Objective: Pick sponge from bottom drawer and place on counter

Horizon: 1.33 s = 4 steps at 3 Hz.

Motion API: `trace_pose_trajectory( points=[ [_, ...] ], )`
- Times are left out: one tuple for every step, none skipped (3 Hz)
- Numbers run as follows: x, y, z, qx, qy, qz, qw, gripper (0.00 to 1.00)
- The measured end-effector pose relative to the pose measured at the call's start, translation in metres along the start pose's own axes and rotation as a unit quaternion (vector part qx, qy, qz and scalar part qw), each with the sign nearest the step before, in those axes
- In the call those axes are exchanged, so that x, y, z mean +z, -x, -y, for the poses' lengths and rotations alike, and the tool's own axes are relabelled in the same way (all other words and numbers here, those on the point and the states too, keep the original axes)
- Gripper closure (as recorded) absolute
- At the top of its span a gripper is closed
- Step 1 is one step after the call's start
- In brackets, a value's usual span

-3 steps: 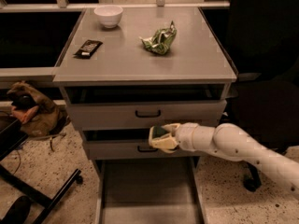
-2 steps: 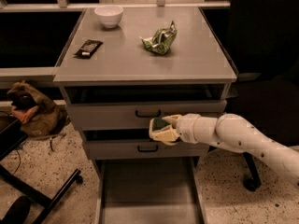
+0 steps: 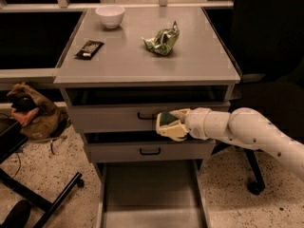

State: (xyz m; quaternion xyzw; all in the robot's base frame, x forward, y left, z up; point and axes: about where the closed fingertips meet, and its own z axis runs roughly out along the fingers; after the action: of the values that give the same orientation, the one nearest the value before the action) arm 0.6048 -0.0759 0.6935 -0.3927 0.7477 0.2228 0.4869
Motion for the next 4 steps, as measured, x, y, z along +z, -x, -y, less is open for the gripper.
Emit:
trace_pose_trajectory(
  points=[
    [-0.051,0.063,0.004,-0.032,-0.009,0.038,0.9987,1.0],
    [-0.087,0.127,0.01,-0.079,-0.016,0.071,0.9942,1.0],
    [-0.087,0.127,0.01,-0.079,-0.016,0.071,0.9942,1.0],
    [-0.085,0.157,0.022,-0.106,-0.022,0.097,0.9894,1.0]
  ],
)
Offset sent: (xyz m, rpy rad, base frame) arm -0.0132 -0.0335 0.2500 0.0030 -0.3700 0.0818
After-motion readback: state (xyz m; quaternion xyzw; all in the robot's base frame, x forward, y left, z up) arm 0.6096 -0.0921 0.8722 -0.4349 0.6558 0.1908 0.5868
